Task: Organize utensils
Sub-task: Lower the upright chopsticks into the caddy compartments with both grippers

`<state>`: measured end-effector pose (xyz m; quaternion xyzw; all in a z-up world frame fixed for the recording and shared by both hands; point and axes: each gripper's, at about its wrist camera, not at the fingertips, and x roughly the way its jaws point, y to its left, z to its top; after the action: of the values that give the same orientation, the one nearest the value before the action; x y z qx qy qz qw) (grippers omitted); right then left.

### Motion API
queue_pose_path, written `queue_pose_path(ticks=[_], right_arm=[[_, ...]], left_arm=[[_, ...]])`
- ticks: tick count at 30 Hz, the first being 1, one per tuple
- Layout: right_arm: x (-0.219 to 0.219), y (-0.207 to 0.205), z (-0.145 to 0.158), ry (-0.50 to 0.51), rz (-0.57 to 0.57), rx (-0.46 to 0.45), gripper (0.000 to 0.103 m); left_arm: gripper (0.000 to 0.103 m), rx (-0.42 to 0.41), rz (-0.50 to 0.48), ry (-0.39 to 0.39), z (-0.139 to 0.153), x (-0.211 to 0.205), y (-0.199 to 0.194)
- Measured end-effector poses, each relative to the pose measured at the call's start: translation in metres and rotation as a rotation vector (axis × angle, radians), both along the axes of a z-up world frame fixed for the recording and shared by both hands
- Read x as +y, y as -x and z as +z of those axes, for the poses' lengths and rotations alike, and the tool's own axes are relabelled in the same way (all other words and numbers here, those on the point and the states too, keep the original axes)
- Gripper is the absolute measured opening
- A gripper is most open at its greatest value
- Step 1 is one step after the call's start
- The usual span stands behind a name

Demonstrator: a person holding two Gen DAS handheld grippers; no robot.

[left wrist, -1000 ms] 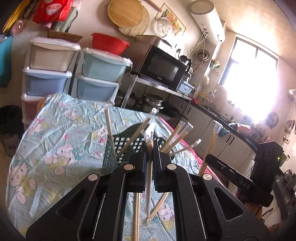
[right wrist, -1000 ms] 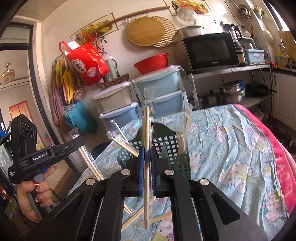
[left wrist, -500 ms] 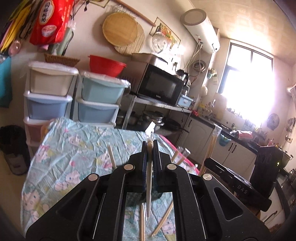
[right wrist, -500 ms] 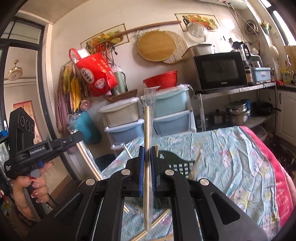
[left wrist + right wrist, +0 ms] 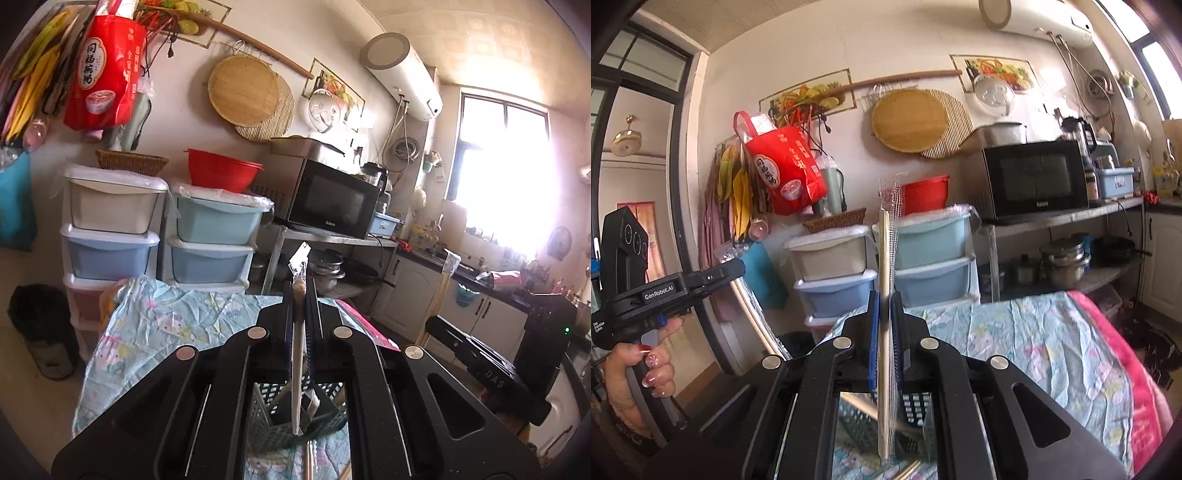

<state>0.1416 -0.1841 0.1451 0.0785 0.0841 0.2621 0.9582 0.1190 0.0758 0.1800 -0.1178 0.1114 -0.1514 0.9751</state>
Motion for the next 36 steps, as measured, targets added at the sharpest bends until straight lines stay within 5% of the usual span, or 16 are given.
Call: queue_pose_path(ticks=[15, 36], right_arm=[[0.015, -0.024, 0.028, 0.016, -0.021, -0.149, 0.007], [0.035, -0.068, -0.032, 0.072, -0.011, -0.118, 0.007]], left_arm=[[0.003, 0.004, 0.052, -0.007, -0.006, -0.005, -0.03], [0.003, 0.077, 0.06, 0.009, -0.061, -0.016, -0.056]])
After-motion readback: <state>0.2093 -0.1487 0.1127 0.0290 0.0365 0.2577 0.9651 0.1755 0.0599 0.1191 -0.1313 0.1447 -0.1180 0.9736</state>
